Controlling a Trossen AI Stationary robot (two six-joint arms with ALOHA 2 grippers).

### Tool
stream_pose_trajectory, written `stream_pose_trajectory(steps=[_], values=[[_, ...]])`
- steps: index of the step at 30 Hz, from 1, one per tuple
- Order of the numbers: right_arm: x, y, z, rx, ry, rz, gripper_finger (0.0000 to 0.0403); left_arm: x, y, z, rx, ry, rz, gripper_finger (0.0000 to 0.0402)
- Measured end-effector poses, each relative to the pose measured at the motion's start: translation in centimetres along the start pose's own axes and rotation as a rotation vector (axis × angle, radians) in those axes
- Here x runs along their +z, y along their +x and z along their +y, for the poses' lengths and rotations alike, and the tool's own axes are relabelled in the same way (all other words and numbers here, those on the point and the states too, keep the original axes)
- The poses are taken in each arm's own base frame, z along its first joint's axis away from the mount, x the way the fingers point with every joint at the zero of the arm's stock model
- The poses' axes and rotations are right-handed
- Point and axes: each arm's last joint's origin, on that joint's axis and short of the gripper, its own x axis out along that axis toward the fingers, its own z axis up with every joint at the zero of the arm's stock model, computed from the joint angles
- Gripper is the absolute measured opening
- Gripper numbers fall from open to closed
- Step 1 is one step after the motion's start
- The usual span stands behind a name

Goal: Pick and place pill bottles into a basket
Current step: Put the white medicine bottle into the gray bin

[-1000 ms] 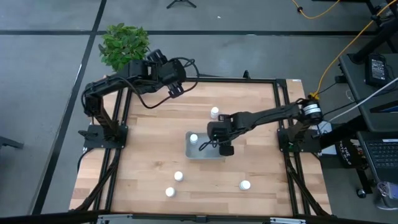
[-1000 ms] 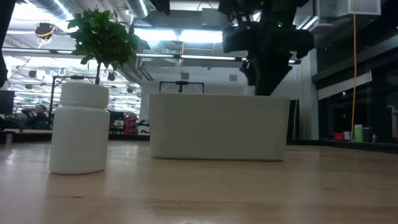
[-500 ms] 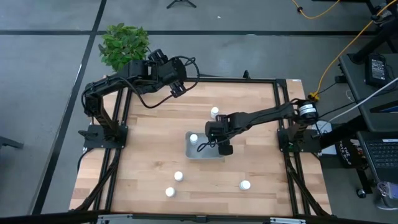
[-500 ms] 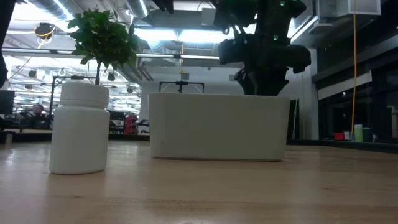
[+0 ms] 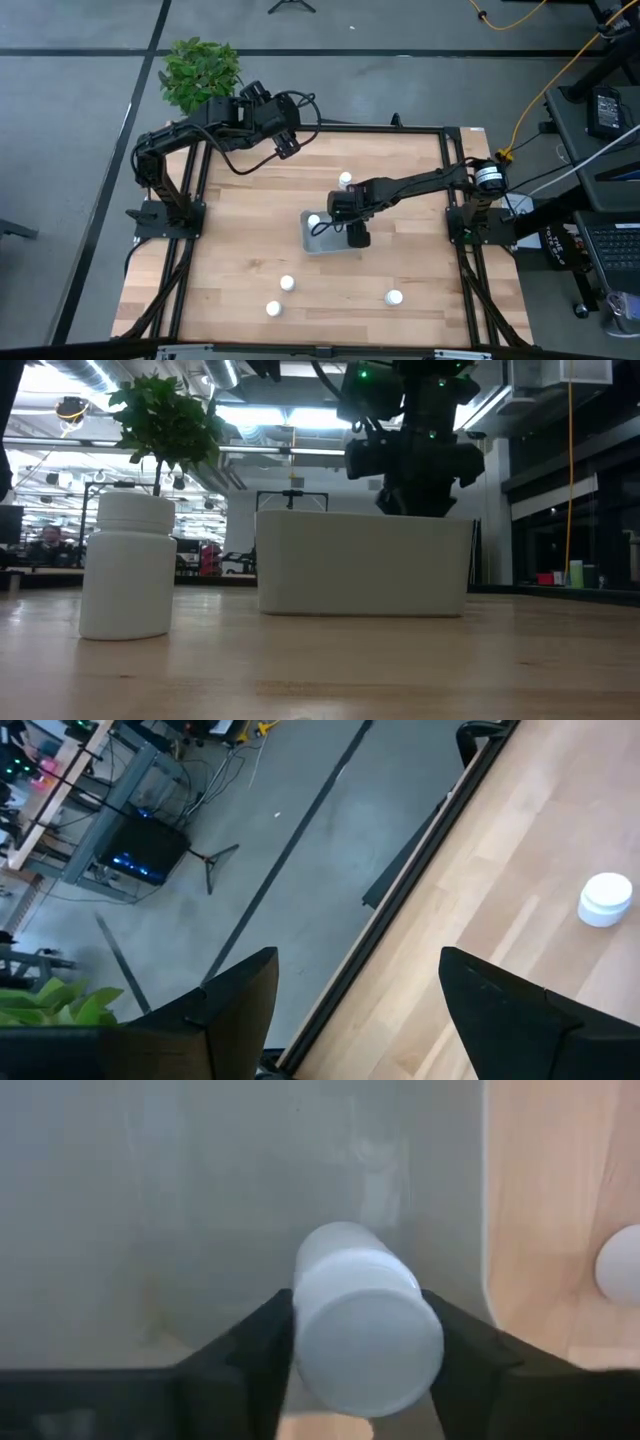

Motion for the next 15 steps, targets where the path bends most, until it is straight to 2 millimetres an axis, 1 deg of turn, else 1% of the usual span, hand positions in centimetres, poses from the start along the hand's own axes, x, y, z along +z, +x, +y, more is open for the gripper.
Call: stream_pose_trajectory(steps=[2, 4, 6, 7, 10, 15], values=[[0.0, 0.0, 0.0, 0.001, 0.033, 0.000, 0.0271, 0.0, 0.0, 0.0, 0.000, -0.001, 0.000, 0.0270], [-0.1, -0.2, 0.0, 0.000, 0.059, 0.014, 0.0322, 0.0, 0.0, 0.0, 0.000, -0.008, 0.000, 0.0270], [0.0, -0.6, -0.1, -0.001, 0.078, 0.033, 0.0359, 0.0, 0.0, 0.0, 0.000, -0.008, 0.000, 0.0270], [0.2, -1.0, -0.1, -0.002, 0.086, 0.039, 0.0370, 0.0, 0.0, 0.0, 0.000, -0.008, 0.000, 0.0270], [0.8, -2.7, -0.1, -0.009, 0.101, 0.055, 0.0383, 0.0, 0.0, 0.0, 0.000, -0.008, 0.000, 0.0270], [2.5, -7.6, -0.4, -0.063, 0.098, -0.009, 0.0372, 0.0, 0.0, 0.0, 0.000, -0.008, 0.000, 0.0270]])
